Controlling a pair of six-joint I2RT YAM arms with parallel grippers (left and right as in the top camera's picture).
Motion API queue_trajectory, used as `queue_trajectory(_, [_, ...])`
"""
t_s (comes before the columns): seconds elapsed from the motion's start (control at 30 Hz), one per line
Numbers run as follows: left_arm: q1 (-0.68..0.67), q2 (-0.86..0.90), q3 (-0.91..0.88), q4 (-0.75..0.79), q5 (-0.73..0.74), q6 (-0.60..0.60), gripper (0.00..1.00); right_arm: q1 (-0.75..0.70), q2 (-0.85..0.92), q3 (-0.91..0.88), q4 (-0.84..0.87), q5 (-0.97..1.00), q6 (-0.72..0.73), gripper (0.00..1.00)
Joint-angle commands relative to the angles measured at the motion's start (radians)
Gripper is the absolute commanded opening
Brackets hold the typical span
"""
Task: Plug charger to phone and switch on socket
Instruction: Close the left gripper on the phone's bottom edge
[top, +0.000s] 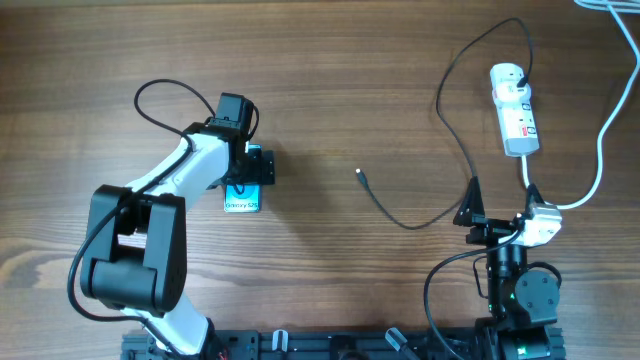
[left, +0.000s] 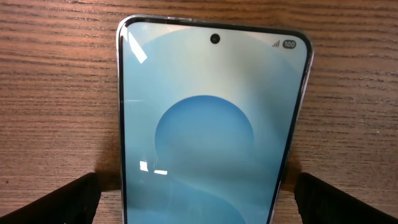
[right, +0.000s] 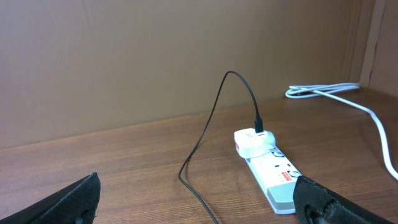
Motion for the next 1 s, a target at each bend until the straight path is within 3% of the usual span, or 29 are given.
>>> queue_trajectory(0.0, [0.0,0.021,-0.014,0.0,-0.02,0.031,1.0,-0.002,-0.007,-0.001,0.001,-0.014,-0.01,1.0])
queue_trajectory(0.97, [0.0,0.084,-0.014,-0.02,-0.019,0.03,1.0,-0.002,-0.006,-0.001,0.001,-0.014,-0.01,1.0])
